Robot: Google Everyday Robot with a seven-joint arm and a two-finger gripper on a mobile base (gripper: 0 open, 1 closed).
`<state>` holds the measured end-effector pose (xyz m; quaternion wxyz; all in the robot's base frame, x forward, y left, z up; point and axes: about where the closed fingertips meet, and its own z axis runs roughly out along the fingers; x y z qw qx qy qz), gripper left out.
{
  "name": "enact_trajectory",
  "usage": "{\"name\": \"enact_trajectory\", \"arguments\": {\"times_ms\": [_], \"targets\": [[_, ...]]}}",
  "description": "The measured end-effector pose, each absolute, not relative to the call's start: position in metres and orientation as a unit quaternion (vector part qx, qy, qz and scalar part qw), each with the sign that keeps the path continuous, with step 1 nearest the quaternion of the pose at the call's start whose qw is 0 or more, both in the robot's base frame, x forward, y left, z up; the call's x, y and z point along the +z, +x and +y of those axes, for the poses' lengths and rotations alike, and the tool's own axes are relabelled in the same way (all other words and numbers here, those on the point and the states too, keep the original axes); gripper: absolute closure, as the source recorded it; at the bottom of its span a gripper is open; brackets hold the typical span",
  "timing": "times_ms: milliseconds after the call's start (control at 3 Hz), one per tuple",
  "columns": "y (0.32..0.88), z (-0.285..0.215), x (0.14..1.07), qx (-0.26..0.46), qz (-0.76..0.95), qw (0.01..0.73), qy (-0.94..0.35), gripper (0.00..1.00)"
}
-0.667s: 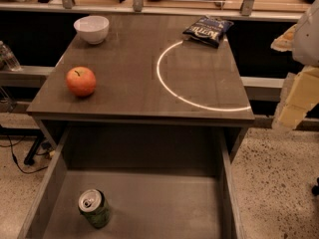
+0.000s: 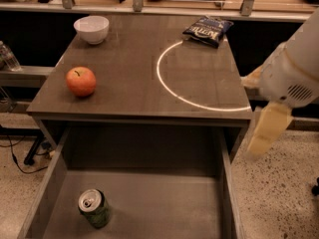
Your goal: Pick green can from top drawer and place on counter
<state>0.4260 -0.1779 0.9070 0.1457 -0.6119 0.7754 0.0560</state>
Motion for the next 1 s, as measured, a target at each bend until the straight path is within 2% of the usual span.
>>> {"name": "enact_trajectory", "arguments": {"times_ms": [667,1000], "targets": [[0.377,-0.102,0.832,0.202,0.753,0.128,-0.614,0.00],[0.377,-0.102,0.832,0.202,0.753,0.128,-0.614,0.00]]}}
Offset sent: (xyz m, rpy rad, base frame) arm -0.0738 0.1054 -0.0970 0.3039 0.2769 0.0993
